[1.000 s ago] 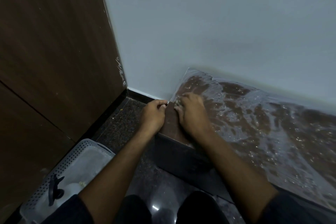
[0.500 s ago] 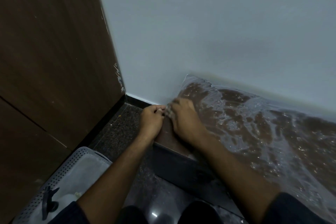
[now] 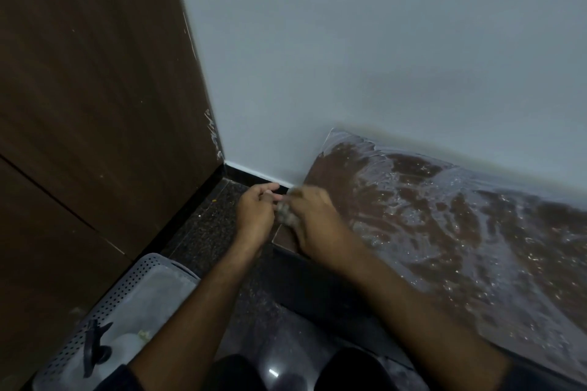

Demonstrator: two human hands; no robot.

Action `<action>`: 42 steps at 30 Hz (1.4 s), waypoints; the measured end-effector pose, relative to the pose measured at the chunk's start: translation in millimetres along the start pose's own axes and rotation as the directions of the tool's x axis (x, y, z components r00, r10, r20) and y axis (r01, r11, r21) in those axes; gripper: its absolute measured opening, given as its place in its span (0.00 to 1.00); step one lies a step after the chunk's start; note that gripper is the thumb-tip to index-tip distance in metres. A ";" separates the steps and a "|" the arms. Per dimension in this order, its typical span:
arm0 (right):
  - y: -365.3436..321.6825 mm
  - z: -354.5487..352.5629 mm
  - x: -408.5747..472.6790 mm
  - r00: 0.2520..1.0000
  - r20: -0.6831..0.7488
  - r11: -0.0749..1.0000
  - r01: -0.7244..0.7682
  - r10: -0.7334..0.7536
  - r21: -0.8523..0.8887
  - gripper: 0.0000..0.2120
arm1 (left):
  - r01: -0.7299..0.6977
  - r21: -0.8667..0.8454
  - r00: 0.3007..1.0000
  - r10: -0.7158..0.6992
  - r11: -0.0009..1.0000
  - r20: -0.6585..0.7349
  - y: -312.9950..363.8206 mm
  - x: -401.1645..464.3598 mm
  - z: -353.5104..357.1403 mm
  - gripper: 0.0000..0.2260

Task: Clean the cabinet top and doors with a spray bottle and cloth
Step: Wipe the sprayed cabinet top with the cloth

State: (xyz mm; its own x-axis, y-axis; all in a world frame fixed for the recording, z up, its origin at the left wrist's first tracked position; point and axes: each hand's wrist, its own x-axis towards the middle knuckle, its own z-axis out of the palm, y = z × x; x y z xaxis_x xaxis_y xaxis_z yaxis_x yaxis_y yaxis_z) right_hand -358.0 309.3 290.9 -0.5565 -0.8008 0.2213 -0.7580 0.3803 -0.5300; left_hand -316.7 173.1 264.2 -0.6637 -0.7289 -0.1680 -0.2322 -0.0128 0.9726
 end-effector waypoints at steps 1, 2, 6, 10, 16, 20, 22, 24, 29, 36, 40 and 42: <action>-12.1 2.7 -16.9 0.998 0.042 0.999 0.045 -0.045 0.006 0.19 | -0.005 0.011 1.000 0.005 1.000 0.001 0.1 -1.4 0.3 0.12; -15.9 4.5 -28.0 0.994 0.077 0.997 0.076 -0.076 0.000 0.20 | -0.009 0.023 1.000 0.009 1.000 0.007 0.6 -3.6 0.6 0.12; 9.8 -1.6 -17.7 1.000 0.012 0.999 0.011 -0.011 -0.044 0.19 | -0.042 0.069 0.998 0.038 0.997 0.051 1.6 -11.4 -3.1 0.10; 1.6 2.7 1.1 0.985 -0.117 0.988 -0.136 0.128 -0.066 0.16 | -0.106 0.150 0.993 0.096 0.983 0.075 6.3 -14.2 -11.9 0.09; -9.1 1.9 -53.5 1.000 -0.017 0.999 0.012 -0.013 -0.047 0.22 | -0.264 0.318 0.963 0.234 0.910 0.131 5.3 -23.2 -15.8 0.09; 18.0 -10.5 -30.0 0.974 -0.154 0.980 -0.182 0.168 -0.077 0.20 | -0.377 0.375 0.926 0.337 0.847 0.171 5.2 -29.3 -12.9 0.08; 0.2 -4.1 -29.7 0.974 -0.157 0.982 -0.178 0.166 -0.066 0.19 | -0.385 0.383 0.923 0.346 0.840 0.168 5.8 -30.2 -9.4 0.08; -19.5 4.2 -45.3 0.991 -0.108 0.996 -0.081 0.076 -0.036 0.18 | -0.340 0.333 0.940 0.308 0.880 0.146 6.3 -31.0 -6.6 0.09; -23.4 10.2 -44.0 0.996 -0.072 0.999 -0.048 0.046 -0.019 0.22 | -0.302 0.291 0.953 0.275 0.908 0.129 8.7 -32.7 -8.2 0.10; -22.7 9.3 -46.8 0.994 -0.083 0.997 -0.074 0.071 -0.036 0.22 | -0.455 0.467 0.881 0.458 0.758 0.115 10.3 -35.8 -11.6 0.09; 7.1 -17.2 -108.0 0.973 -0.152 0.978 -0.190 0.175 -0.087 0.23 | -0.648 0.500 0.753 0.581 0.575 0.307 9.5 -48.6 7.6 0.07; 19.7 -30.1 -128.2 0.948 -0.183 0.956 -0.279 0.260 -0.086 0.21 | -0.683 0.475 0.728 0.572 0.555 0.379 10.2 -55.3 18.3 0.08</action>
State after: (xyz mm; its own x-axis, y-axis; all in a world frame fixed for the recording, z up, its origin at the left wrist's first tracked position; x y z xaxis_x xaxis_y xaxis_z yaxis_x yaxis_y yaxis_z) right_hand -311.8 433.4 276.7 -0.7871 -0.5757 0.2216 -0.5989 0.6270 -0.4981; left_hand -295.3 225.8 280.5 -0.8851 -0.2783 0.3730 -0.0129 0.8159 0.5781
